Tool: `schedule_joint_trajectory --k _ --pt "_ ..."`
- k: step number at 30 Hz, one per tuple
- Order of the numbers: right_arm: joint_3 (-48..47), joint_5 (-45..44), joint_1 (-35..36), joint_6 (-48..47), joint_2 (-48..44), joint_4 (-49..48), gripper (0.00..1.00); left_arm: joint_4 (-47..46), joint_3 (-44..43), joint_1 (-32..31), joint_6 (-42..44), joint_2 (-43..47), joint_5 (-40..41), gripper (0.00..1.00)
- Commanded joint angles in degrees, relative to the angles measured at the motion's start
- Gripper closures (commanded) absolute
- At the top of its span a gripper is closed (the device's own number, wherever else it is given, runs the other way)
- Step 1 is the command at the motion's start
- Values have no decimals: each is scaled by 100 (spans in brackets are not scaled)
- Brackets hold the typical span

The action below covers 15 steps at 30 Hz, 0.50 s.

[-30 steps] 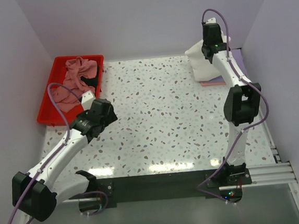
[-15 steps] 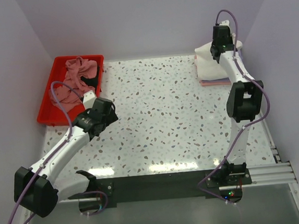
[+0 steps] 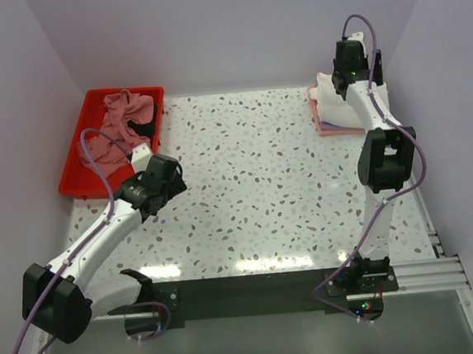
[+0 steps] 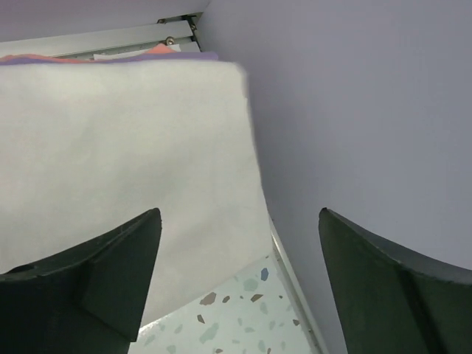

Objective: Fold and stack the t-shirts
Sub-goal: Neatly place the folded tshirt to the corner

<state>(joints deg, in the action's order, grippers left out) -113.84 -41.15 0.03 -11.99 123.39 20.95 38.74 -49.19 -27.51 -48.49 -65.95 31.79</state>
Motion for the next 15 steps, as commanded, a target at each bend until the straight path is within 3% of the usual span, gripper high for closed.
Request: schedule_joint_trajectory --k 1,4,12,15 --pt "-208 -131 14 135 -210 -162 8 19 -214 17 -55 47 161 0" --pt "-165 79 6 188 -306 -109 1 11 -214 17 -55 47 161 0" --pt "248 1310 137 531 -764 6 1 -33 -205 17 -55 56 90 0" --pt "389 1302 374 488 -799 41 1 -103 -161 17 -47 91 20 0"
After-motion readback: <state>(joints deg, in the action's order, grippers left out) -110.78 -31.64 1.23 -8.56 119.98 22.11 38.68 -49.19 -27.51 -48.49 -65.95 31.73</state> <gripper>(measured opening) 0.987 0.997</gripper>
